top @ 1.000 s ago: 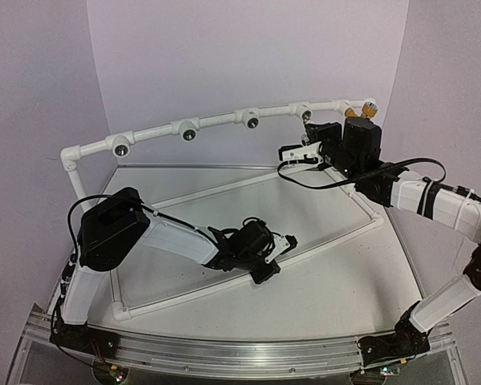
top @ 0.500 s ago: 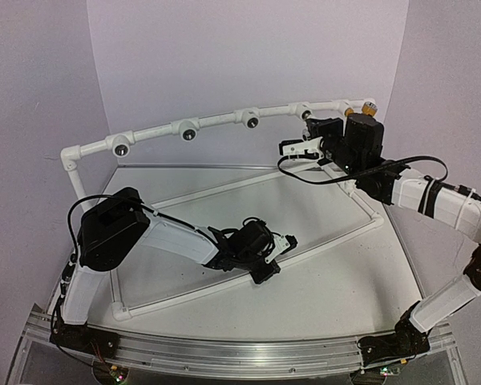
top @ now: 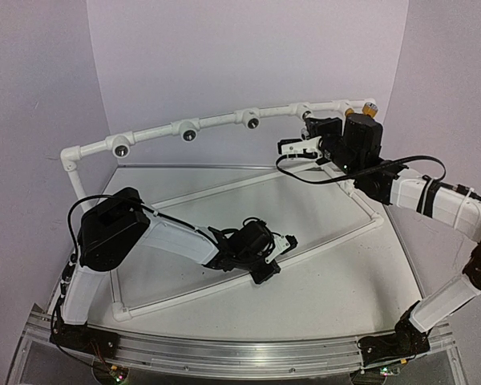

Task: Install the water faucets
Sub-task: Screw the water faucet onto the adaptor.

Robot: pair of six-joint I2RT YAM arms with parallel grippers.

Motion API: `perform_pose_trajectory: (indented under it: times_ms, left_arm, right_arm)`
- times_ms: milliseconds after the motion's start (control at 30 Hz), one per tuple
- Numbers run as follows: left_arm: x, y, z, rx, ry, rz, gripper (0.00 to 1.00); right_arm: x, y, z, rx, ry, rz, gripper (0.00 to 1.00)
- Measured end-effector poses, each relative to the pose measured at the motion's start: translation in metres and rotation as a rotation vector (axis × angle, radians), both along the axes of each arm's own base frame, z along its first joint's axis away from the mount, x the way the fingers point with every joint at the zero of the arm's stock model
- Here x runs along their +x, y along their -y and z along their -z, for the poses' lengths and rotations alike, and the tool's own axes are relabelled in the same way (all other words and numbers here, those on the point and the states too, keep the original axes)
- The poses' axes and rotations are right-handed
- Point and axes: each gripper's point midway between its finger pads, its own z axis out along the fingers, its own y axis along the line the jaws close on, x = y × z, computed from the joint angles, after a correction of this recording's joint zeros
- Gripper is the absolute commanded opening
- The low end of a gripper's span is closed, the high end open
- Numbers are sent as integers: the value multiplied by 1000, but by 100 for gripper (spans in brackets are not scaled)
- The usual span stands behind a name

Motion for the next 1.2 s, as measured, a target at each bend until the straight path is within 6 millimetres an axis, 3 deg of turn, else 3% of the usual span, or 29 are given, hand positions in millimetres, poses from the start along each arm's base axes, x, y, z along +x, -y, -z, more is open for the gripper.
perform_pose_trajectory:
  times_ms: [1200]
  left_arm:
    - [0,0,0,0,0,0,0]
  right_arm:
    - [14,-7,-7,176,-77,77,0]
